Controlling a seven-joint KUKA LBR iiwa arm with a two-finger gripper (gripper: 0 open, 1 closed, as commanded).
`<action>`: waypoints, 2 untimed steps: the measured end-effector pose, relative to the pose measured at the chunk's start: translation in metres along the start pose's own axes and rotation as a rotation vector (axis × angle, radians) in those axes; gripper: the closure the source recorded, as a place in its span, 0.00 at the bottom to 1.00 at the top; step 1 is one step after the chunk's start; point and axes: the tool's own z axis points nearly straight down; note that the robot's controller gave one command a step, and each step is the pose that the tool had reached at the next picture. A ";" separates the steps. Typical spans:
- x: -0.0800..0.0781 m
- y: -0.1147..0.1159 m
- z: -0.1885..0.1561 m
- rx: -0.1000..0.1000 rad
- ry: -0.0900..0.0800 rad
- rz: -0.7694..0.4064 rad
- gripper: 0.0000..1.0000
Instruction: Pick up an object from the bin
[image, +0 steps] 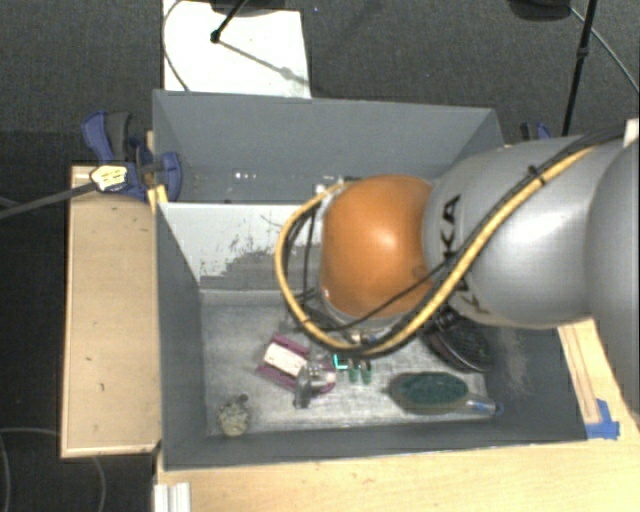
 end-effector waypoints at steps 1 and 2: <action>-0.035 -0.027 0.082 -0.004 -0.025 -0.206 0.00; -0.033 -0.027 0.085 -0.004 -0.014 -0.201 1.00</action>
Offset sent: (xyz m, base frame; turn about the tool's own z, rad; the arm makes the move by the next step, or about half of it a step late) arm 0.0332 -0.0313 -0.0990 -0.2079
